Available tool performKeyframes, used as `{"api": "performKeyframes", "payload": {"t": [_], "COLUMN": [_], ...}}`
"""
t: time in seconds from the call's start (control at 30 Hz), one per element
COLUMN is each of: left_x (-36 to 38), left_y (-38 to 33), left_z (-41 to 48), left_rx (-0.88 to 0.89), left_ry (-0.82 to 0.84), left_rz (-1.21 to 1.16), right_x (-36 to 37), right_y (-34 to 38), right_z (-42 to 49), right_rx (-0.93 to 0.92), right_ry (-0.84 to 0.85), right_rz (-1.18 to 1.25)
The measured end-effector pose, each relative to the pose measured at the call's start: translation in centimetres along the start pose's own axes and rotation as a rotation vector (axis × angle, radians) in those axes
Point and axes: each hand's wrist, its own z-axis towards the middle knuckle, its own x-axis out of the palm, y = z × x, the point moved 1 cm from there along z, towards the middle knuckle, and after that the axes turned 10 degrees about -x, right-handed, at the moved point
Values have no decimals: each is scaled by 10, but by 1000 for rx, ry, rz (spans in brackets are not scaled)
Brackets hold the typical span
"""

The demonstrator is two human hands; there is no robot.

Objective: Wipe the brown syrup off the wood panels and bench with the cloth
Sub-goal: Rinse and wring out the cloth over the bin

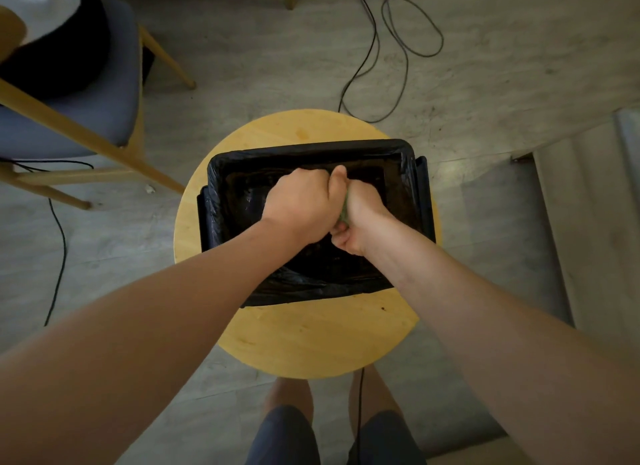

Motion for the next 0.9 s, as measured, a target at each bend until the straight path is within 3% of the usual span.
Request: {"api": "performKeyframes", "payload": {"t": [0.1, 0.17, 0.27, 0.37, 0.47, 0.6, 0.7, 0.8, 0.9], "left_x": [4, 8, 8, 7, 6, 8, 14, 15, 11], "left_y": [2, 1, -5, -5, 1, 11, 11, 15, 26], "left_z": [5, 6, 10, 8, 4, -4, -7, -8, -7], "left_rx": [-105, -51, -137, -367, -644, -753, -739, -516, -171], "left_ry": [48, 93, 230, 402, 589, 826, 715, 406, 137], "left_rz": [-62, 77, 113, -180, -519, -648, -756, -619, -632], "right_x": [0, -3, -8, -12, -18, -26, -26, -20, -18], "right_y": [-8, -12, -16, -17, -17, -21, -16, -6, -7], "right_z": [8, 14, 17, 20, 26, 30, 27, 22, 17], "right_rx": [-215, -479, -867, -1102, -1223, -1394, -1241, -719, -152], "right_ry": [-68, -109, -137, -132, -67, -19, -31, 16, 202], "right_rz": [-109, -230, -470, -685, -802, -1031, -1005, -693, -264]}}
